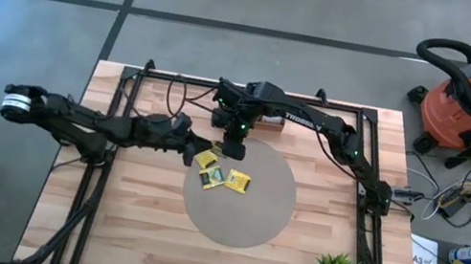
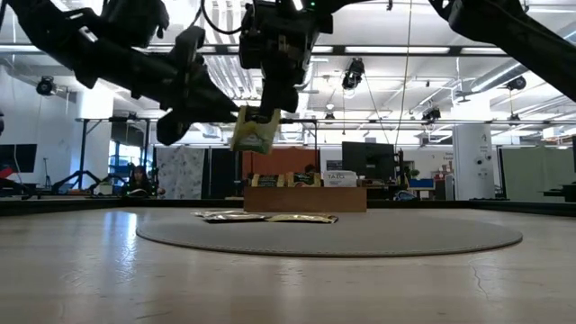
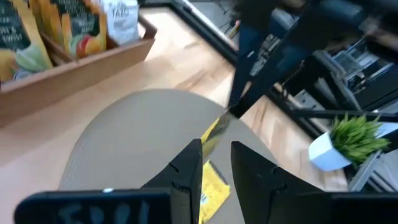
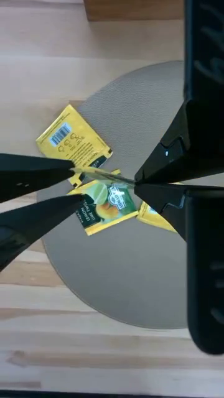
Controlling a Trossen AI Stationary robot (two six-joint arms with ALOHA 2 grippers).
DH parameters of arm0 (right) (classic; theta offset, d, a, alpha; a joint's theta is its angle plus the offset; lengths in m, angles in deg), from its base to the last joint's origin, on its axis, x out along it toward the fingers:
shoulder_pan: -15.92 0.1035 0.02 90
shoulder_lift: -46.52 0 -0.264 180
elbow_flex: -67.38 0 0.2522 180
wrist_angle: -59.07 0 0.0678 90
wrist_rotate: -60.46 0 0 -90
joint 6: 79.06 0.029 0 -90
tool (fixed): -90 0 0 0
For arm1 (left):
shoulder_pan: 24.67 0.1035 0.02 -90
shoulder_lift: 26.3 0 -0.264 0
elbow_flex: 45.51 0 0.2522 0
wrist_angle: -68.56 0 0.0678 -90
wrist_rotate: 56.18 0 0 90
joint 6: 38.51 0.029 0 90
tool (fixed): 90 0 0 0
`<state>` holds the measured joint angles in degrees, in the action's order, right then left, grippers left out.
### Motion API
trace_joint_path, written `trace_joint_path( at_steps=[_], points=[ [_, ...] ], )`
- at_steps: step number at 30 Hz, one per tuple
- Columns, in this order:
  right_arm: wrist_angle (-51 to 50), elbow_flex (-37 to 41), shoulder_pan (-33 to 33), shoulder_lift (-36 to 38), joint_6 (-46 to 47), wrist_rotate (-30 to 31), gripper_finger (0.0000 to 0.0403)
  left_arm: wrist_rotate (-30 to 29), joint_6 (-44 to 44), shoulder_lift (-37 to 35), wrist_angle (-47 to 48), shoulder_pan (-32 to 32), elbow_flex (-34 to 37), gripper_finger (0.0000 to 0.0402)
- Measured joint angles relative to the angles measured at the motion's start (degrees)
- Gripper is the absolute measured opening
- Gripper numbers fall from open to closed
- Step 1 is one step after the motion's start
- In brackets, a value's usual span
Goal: Pick & Place Tea
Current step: Put the yellow tea bag into the left compartment of the wooden organizer
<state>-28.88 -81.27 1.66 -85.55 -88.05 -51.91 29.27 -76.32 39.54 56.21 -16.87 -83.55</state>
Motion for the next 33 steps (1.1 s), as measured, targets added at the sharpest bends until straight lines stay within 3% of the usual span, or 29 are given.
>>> trace_joint_path(
  at_steps=[9, 15, 21, 33],
  points=[
    [0.1, -0.1, 0.0, 0.1, -0.6, 0.2, 0.0008, 0.2, 0.3, 1.6, 0.0, 0.0, -0.2, 0.0080],
    [1.2, -0.1, -0.9, 0.1, -6.2, 10.5, 0.0008, 0.4, 0.5, -1.3, 1.5, 0.0, -0.1, 0.0080],
    [8.3, -0.1, -5.0, 0.0, -11.0, 15.0, 0.0008, 0.4, 0.2, -4.5, 3.8, 0.0, -0.1, 0.0080],
    [12.2, 1.9, -12.3, -0.4, -14.9, 15.0, 0.0008, -0.1, -1.5, -5.4, 4.3, 0.0, -0.1, 0.0080]
  ],
)
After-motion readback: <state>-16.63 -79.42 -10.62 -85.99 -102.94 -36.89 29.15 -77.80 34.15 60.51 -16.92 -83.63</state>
